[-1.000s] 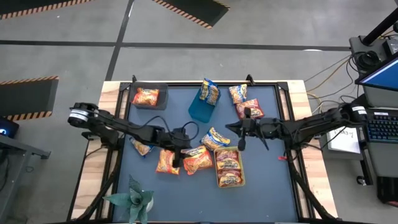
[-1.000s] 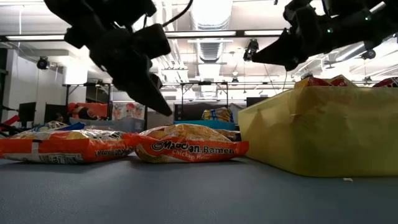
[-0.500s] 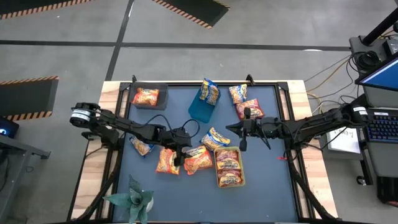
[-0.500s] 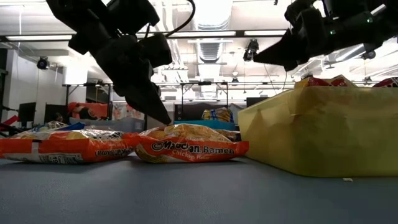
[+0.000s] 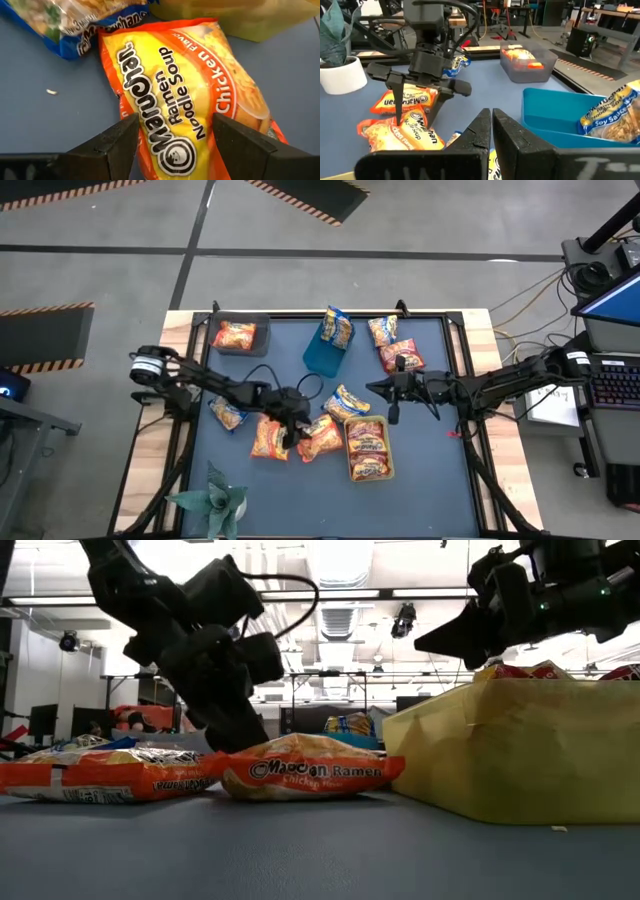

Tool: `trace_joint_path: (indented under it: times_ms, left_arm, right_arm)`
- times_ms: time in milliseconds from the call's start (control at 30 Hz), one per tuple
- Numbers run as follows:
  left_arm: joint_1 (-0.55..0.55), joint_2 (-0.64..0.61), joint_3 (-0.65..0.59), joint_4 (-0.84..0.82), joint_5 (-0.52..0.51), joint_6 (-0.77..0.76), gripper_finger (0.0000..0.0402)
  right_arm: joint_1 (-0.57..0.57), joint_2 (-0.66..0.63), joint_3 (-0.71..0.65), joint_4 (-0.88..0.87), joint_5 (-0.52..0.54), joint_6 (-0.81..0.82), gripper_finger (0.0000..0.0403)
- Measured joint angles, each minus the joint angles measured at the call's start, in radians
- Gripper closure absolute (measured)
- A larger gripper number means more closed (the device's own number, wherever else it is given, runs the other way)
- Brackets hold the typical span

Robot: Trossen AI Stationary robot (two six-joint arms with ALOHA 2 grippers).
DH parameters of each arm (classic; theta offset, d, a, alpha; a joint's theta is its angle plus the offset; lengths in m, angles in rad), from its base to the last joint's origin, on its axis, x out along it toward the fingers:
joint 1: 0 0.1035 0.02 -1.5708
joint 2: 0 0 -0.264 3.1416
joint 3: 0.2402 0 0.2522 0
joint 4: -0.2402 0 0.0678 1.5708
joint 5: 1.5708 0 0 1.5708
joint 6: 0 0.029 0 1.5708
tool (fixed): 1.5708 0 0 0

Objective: Sort Maruchan noodles
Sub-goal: Put the orange noodle pack into the black bin

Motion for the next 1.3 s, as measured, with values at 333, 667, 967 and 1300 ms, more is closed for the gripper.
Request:
trace_joint_path:
  times_ms: [333, 667, 967, 1300]
  left_arm:
    - [0.021, 0.038, 0.000, 0.044, 0.059, -0.013, 0.0186]
    - [0.023, 0.033, -0.002, 0.059, 0.060, -0.001, 0.0363]
    - [0.029, -0.070, -0.005, 0.062, 0.059, 0.079, 0.0400]
    - [0.044, -0.317, -0.005, 0.009, 0.050, 0.166, 0.0401]
  right_arm:
    - [0.000, 0.002, -0.017, 0.026, 0.000, 0.036, 0.0394]
    - [0.000, 0.002, -0.016, 0.026, 0.000, 0.051, 0.0394]
    - [0.000, 0.002, -0.016, 0.025, 0.000, 0.051, 0.0394]
    - [0.000, 0.002, -0.016, 0.016, 0.000, 0.048, 0.0394]
